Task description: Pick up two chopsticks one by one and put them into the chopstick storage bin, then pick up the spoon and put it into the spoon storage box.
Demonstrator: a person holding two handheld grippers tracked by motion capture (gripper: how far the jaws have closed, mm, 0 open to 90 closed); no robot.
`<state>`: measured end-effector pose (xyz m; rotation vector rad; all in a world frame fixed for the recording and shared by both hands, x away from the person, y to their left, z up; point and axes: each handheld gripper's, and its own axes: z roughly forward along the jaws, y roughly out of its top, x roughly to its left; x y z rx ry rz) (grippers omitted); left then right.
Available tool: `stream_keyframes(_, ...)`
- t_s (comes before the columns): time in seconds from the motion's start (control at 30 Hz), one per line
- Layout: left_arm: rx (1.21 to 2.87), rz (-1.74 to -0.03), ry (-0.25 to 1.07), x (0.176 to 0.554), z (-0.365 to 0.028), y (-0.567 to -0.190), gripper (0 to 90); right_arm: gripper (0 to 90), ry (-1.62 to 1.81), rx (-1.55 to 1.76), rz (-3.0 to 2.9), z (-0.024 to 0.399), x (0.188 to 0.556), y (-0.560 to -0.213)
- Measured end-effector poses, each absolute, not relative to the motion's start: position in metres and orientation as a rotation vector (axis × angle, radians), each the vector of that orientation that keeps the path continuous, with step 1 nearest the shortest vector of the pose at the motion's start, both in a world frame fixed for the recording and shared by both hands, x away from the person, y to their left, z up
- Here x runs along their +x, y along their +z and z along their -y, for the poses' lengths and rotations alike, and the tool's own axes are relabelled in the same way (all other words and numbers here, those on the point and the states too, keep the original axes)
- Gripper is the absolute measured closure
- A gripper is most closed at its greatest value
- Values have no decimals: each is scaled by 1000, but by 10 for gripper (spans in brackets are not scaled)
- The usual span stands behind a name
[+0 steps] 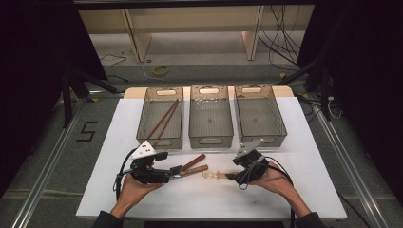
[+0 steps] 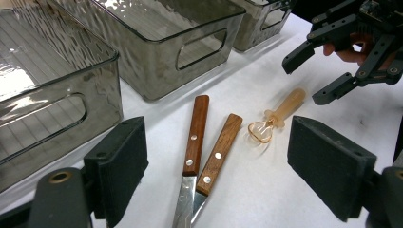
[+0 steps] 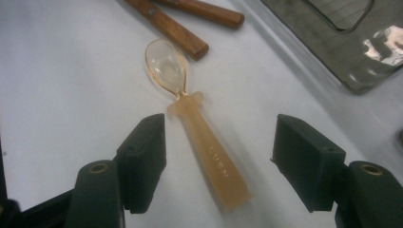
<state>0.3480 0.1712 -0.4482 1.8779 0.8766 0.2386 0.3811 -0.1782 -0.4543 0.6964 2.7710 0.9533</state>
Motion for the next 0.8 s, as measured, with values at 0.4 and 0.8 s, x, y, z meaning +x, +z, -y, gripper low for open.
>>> stream_keyframes(0.4, 1874, -876, 232, 344, -174, -450, 198, 387, 851, 674, -2834, 171, 387, -457)
stream_keyframes(0.8, 1880, -877, 248, 340, -177, -450, 197, 463, 778, 586, -2880, 164, 390, -461)
